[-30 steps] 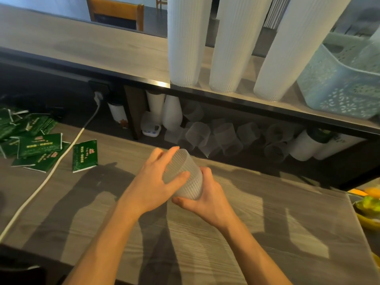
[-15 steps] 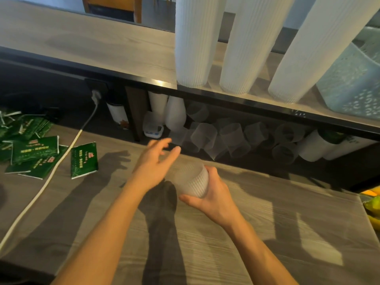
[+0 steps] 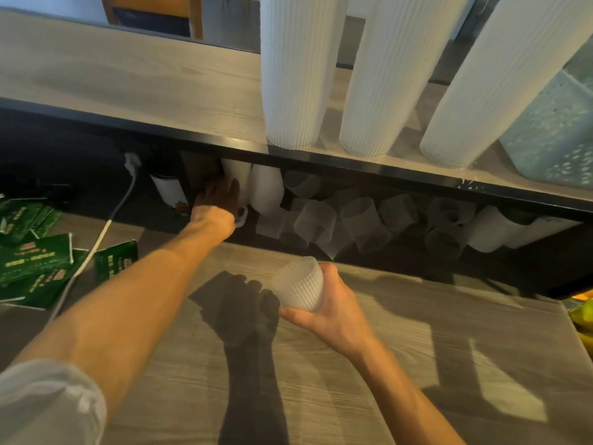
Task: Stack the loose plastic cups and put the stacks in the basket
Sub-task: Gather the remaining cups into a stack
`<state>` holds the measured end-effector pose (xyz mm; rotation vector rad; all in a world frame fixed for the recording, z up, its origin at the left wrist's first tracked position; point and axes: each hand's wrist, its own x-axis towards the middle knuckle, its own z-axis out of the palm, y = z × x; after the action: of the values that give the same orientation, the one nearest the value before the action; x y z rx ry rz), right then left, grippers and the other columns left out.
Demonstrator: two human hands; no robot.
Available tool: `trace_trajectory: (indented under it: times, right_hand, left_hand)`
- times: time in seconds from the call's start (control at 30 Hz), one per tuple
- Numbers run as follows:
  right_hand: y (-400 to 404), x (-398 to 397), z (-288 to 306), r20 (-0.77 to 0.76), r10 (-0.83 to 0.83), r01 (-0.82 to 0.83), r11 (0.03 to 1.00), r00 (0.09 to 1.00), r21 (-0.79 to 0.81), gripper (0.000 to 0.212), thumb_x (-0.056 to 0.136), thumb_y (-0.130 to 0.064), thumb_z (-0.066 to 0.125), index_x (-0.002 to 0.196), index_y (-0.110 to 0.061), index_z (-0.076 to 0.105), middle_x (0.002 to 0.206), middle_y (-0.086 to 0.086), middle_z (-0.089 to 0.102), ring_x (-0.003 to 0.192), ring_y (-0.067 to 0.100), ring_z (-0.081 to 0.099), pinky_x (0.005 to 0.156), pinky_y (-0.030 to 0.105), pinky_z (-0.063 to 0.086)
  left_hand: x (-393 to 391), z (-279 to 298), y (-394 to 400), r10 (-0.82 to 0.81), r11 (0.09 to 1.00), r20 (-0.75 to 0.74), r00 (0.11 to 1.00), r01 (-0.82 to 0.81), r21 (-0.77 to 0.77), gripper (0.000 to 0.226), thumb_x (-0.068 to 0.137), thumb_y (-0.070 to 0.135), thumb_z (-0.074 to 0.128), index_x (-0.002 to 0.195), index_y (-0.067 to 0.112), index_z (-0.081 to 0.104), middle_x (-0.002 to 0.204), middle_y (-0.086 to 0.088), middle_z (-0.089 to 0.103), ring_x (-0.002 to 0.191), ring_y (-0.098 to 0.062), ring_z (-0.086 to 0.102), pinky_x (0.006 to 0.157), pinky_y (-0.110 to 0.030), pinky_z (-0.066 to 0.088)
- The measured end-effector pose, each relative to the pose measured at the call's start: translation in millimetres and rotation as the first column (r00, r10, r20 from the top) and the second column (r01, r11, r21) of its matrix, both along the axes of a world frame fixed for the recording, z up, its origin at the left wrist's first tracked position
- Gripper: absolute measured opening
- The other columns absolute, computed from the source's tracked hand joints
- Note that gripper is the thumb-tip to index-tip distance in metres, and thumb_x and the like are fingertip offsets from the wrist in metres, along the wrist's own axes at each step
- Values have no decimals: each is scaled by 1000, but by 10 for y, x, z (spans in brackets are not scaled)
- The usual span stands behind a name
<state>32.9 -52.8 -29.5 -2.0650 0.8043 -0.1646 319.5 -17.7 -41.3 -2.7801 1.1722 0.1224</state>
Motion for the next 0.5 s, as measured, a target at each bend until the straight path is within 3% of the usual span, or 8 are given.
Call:
trace_trajectory:
  times: [0.17,0.33,0.43,0.5]
  right_hand:
    - [-27,-63,-50,-31,-38,39,998,999,43,82,65,-58,84,123,-40,30,121,-15,47,108,6,50,84,24,48]
    - [-51,-146,-65,-18,-64,65,995,998,69,79,65,-55,86,121,-34,35,115,-16,51,102,4,52,76,18,45]
    - [-69,-181,-54,-9,-72,72,995,997,71,76,64,-54,86,119,-33,37,113,-17,52,101,3,53,76,20,47]
    - [-85,-198,-39,-8,-72,72,995,997,71,76,64,-54,87,118,-35,36,112,-18,51,100,3,53,76,19,46]
  left_hand:
    - [8,-7,-57,26,997,60,998,-31,76,55,92,29,60,141,10,41,146,-16,34,134,-35,32,102,-46,40]
    - [-8,-7,-1,-7,999,112,994,2,45,56,87,18,67,138,10,43,142,-15,43,132,-33,38,101,-44,41]
    - [-75,34,81,-32,1000,112,993,31,4,62,83,20,75,135,9,45,135,-17,49,123,-34,48,94,-43,46]
    - [-187,98,133,-3,999,54,999,5,-35,52,87,26,71,131,8,49,128,-18,52,115,-35,53,90,-43,48]
